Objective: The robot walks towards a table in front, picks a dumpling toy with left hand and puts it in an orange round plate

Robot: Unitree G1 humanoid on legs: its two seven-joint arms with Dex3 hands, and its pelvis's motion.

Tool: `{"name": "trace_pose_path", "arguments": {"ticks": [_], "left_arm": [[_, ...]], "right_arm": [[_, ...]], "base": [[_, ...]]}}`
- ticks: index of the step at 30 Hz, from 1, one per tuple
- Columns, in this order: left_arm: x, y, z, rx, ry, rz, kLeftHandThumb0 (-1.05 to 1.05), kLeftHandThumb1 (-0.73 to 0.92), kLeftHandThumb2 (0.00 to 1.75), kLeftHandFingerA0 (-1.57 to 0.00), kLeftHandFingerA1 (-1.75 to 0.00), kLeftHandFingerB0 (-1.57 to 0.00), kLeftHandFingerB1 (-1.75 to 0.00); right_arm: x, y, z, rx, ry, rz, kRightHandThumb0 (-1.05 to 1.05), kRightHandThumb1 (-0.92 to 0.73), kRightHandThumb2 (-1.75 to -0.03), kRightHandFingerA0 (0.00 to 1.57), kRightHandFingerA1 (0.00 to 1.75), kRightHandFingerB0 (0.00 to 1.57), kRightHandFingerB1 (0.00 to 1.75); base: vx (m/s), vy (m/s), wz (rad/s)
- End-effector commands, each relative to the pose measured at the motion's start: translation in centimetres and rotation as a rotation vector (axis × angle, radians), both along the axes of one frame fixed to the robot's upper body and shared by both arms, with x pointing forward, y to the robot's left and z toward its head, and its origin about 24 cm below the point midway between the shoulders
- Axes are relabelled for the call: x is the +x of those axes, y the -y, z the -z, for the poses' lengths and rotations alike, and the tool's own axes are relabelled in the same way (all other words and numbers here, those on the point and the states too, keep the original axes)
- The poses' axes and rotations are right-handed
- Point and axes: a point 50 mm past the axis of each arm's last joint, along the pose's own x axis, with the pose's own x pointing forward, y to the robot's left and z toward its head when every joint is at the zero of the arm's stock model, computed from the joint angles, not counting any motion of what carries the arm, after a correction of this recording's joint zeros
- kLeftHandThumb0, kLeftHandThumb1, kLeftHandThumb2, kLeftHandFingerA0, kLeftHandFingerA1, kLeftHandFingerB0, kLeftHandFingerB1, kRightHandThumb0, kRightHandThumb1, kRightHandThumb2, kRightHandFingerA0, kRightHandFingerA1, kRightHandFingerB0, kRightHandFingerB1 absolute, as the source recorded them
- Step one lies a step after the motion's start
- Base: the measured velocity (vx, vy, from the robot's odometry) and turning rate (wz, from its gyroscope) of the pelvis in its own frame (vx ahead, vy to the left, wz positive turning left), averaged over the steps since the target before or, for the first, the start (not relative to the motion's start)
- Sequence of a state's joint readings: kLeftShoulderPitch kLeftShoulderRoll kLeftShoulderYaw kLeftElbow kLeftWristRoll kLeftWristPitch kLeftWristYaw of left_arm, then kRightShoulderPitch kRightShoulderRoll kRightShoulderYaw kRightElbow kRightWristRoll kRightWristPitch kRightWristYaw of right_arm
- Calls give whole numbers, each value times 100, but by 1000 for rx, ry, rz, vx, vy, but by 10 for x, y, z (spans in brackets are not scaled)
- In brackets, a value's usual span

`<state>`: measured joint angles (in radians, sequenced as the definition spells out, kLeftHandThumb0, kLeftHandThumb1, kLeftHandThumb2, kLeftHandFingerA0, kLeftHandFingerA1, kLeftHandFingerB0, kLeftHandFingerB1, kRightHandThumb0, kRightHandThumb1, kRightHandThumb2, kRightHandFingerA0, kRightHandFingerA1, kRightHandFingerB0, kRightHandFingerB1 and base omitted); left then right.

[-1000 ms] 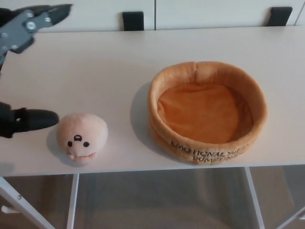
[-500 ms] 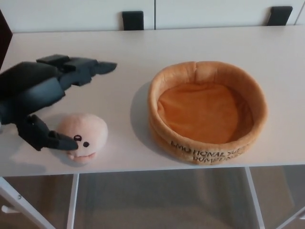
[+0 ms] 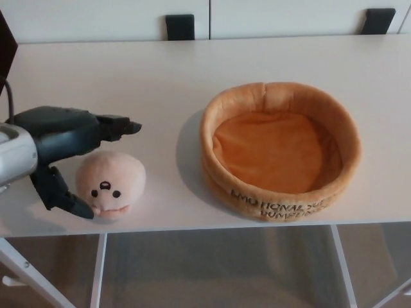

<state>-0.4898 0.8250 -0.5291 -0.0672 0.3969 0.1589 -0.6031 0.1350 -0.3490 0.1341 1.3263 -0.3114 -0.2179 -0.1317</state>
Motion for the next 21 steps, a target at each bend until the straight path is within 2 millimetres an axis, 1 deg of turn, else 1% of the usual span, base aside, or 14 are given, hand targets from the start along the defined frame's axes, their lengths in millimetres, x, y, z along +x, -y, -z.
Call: {"name": "trace_pose_path", "arguments": {"ticks": [1, 5, 6, 8, 9, 10, 11, 12, 13, 14, 17, 19, 20, 21], "left_arm": [[10, -15, 13, 216, -44, -158, -76, 33, 74, 0, -3, 0, -9], [11, -13, 20, 210, -18, -159, -76, 30, 72, 0, -2, 0, -11], [10, -12, 24, 202, 1, -147, -84, 41, 54, 0, -6, 0, -17], [9, -10, 26, 197, 22, -135, -85, 38, 62, 0, -4, 0, -16], [7, -8, 29, 183, 58, -118, -62, 36, 54, 0, -9, 0, -20], [5, -7, 31, 173, 77, -107, -47, 30, 64, 0, -7, 0, -17], [4, -5, 32, 167, 81, -102, -47, 30, 64, 0, -7, 0, -17], [3, -4, 33, 157, 81, -100, -39, 30, 63, 0, -8, 0, -17], [2, -3, 35, 154, 77, -96, -25, 39, 52, 0, -12, 0, -17], [1, -1, 37, 151, 76, -90, -37, 27, 61, 0, -8, 0, -15], [0, 4, 42, 146, 87, -72, -55, 36, 73, 0, -10, 0, -14], [0, 7, 44, 142, 101, -62, -57, 37, 74, 0, -10, 0, -13], [0, 8, 45, 137, 108, -59, -57, 37, 74, 0, -12, 0, -14], [0, 9, 45, 132, 116, -57, -57, 37, 74, 0, -12, 0, -14]], "right_arm": [[0, 9, -4, -51, -11, -3, -35, -65, -60, 67, 43, 47, 36], [0, 9, -4, -53, -22, -5, -35, -65, -59, 64, 42, 47, 35], [0, 8, -4, -53, -16, -7, -34, -65, -59, 64, 42, 48, 36], [-1, 8, -3, -54, -19, -6, -33, -65, -59, 64, 42, 47, 36], [0, 8, -3, -55, -16, -17, -34, -65, -59, 67, 43, 48, 36], [0, 7, -3, -53, -14, -14, -33, -64, -59, 67, 44, 48, 36], [-1, 7, -3, -49, -12, -4, -33, -64, -59, 67, 44, 48, 36], [0, 7, -3, -48, -10, -3, -42, -55, -77, 62, 55, 44, 47], [0, 7, -3, -47, -9, -3, -42, -54, -77, 62, 54, 44, 47], [0, 8, -3, -47, -14, -4, -35, -64, -59, 66, 42, 48, 36], [-1, 7, -3, -50, -16, -1, -43, -54, -77, 63, 54, 45, 47], [-1, 7, -3, -52, -14, -2, -43, -54, -78, 63, 54, 45, 47], [-1, 7, -3, -51, -13, 0, -35, -63, -59, 67, 42, 49, 36], [-1, 7, -3, -51, -12, 1, -35, -63, -59, 67, 42, 49, 36]], "base": [[0, 0, 0], [0, 0, 0], [0, 0, 0], [0, 0, 0], [0, 0, 0], [0, 0, 0], [0, 0, 0], [0, 0, 0], [0, 0, 0], [0, 0, 0], [0, 0, 0], [0, 0, 0], [0, 0, 0], [0, 0, 0]]}}
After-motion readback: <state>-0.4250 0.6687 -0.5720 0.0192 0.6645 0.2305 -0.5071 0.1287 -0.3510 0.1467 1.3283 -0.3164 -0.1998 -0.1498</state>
